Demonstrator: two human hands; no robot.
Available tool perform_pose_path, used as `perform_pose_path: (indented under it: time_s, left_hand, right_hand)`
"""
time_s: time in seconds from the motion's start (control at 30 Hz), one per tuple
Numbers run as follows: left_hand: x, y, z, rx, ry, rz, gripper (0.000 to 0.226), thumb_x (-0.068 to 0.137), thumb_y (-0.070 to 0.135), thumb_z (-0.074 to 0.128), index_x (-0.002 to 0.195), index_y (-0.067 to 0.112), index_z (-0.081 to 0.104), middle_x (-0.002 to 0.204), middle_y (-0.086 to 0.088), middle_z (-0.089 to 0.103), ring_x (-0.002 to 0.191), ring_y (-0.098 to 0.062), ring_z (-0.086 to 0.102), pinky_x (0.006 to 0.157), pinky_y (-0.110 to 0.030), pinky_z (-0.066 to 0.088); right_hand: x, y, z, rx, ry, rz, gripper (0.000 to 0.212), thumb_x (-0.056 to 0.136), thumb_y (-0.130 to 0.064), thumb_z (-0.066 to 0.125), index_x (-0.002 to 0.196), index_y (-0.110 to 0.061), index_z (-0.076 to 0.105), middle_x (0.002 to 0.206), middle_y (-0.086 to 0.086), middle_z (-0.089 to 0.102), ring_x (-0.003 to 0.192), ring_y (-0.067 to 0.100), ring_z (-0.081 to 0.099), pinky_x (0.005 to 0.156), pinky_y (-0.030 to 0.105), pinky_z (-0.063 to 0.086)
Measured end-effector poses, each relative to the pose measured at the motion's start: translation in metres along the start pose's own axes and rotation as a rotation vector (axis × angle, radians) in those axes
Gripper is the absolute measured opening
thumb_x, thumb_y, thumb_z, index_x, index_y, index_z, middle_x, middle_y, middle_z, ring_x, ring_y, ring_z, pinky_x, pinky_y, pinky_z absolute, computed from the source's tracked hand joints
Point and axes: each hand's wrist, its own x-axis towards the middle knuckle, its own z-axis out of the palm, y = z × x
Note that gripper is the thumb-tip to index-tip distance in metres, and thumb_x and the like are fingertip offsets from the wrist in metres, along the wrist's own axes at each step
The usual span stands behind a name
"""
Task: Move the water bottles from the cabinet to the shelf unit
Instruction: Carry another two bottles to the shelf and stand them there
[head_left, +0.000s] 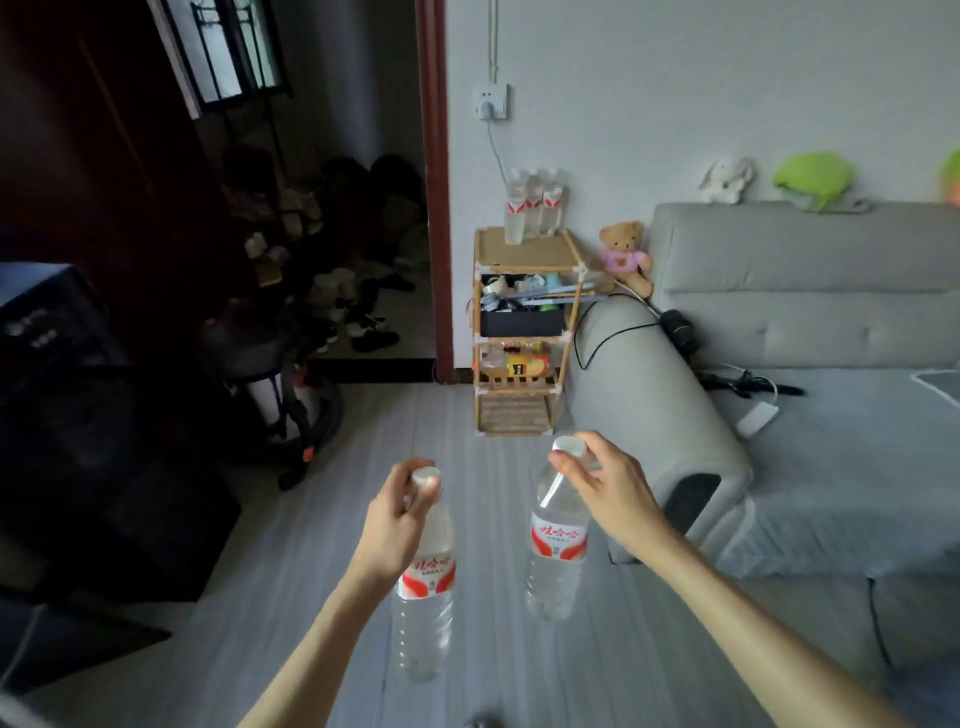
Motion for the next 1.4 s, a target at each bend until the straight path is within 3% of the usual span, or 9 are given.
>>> perform_pose_path:
  time_s: [0.13, 0.23, 0.4, 0.5, 0.7, 0.9, 1.0, 1.1, 1.4]
  left_hand:
    - [0.101, 0.016, 0.028, 0.046, -0.059, 0.047, 0.015, 0.081, 0.045, 0.048, 0.093, 0.036, 0.051, 0.094, -0.009, 0.062, 0.091, -0.021, 0.059, 0.073, -0.019, 0.044]
    - [0.168, 0.031, 0.048, 0.045, -0.086, 0.073, 0.014, 0.082, 0.045, 0.047, 0.092, 0.037, 0.051, 0.094, -0.013, 0.062, 0.091, -0.026, 0.060, 0.074, -0.026, 0.045]
    - [0.264, 0.035, 0.080, -0.006, -0.128, 0.056, 0.010, 0.084, 0.042, 0.052, 0.092, 0.037, 0.051, 0.094, -0.001, 0.063, 0.095, -0.022, 0.062, 0.079, -0.026, 0.046]
    - [0.319, 0.026, 0.102, 0.008, -0.140, 0.045, 0.019, 0.076, 0.051, 0.050, 0.091, 0.040, 0.052, 0.094, 0.003, 0.064, 0.094, -0.017, 0.062, 0.083, -0.031, 0.048]
    - [0.441, 0.034, 0.145, 0.047, -0.091, 0.075, 0.009, 0.084, 0.042, 0.052, 0.093, 0.040, 0.052, 0.091, 0.008, 0.064, 0.083, -0.001, 0.061, 0.074, -0.024, 0.046]
    - [0.545, 0.057, 0.177, 0.002, -0.027, 0.075, 0.016, 0.086, 0.036, 0.054, 0.099, 0.027, 0.054, 0.093, 0.003, 0.064, 0.086, -0.013, 0.062, 0.068, -0.020, 0.048]
    - [0.587, 0.059, 0.186, -0.017, -0.031, 0.067, 0.028, 0.077, 0.041, 0.051, 0.100, 0.026, 0.055, 0.094, 0.001, 0.065, 0.083, -0.008, 0.063, 0.070, -0.020, 0.047]
    - [0.636, 0.060, 0.196, -0.026, -0.026, 0.082, 0.021, 0.076, 0.041, 0.050, 0.094, 0.031, 0.055, 0.090, 0.002, 0.065, 0.079, -0.003, 0.061, 0.068, -0.014, 0.048]
    - [0.811, 0.064, 0.210, 0.069, -0.157, 0.172, 0.047, 0.071, 0.060, 0.048, 0.103, 0.026, 0.055, 0.089, 0.009, 0.065, 0.080, 0.004, 0.059, 0.070, -0.014, 0.046]
  right_hand:
    - [0.089, 0.012, -0.022, -0.019, 0.089, 0.014, 0.033, 0.084, -0.037, 0.057, 0.107, -0.013, 0.055, 0.097, -0.002, 0.061, 0.091, 0.018, 0.061, 0.079, 0.032, 0.052]
    - [0.147, 0.027, -0.040, 0.000, 0.171, 0.040, 0.026, 0.085, -0.034, 0.059, 0.104, -0.017, 0.055, 0.095, -0.002, 0.061, 0.088, 0.018, 0.061, 0.078, 0.030, 0.050]
    - [0.239, 0.064, -0.053, -0.042, 0.191, 0.066, 0.017, 0.085, -0.034, 0.059, 0.096, -0.025, 0.050, 0.090, -0.004, 0.060, 0.083, 0.016, 0.059, 0.066, 0.014, 0.043]
    - [0.296, 0.087, -0.058, -0.062, 0.142, 0.097, 0.023, 0.085, -0.034, 0.058, 0.101, -0.018, 0.053, 0.093, -0.003, 0.060, 0.086, 0.017, 0.060, 0.072, 0.021, 0.047]
    - [0.423, 0.121, -0.093, -0.090, 0.084, 0.076, 0.035, 0.084, -0.037, 0.059, 0.108, -0.012, 0.055, 0.085, -0.003, 0.055, 0.085, 0.021, 0.060, 0.080, 0.036, 0.052]
    - [0.547, 0.143, -0.125, -0.154, 0.104, -0.012, 0.038, 0.082, -0.041, 0.060, 0.107, -0.012, 0.057, 0.094, 0.006, 0.065, 0.085, 0.021, 0.060, 0.078, 0.037, 0.049]
    - [0.590, 0.155, -0.128, -0.141, 0.072, -0.018, 0.036, 0.082, -0.039, 0.061, 0.108, -0.014, 0.058, 0.100, 0.004, 0.065, 0.090, 0.021, 0.060, 0.083, 0.038, 0.050]
    - [0.634, 0.165, -0.130, -0.117, 0.071, 0.004, 0.051, 0.076, -0.059, 0.051, 0.103, -0.016, 0.059, 0.093, 0.005, 0.066, 0.086, 0.022, 0.062, 0.079, 0.045, 0.052]
    - [0.790, 0.175, -0.113, -0.142, 0.093, -0.005, 0.061, 0.071, -0.067, 0.039, 0.100, -0.016, 0.057, 0.086, 0.002, 0.064, 0.079, 0.017, 0.063, 0.073, 0.036, 0.054]
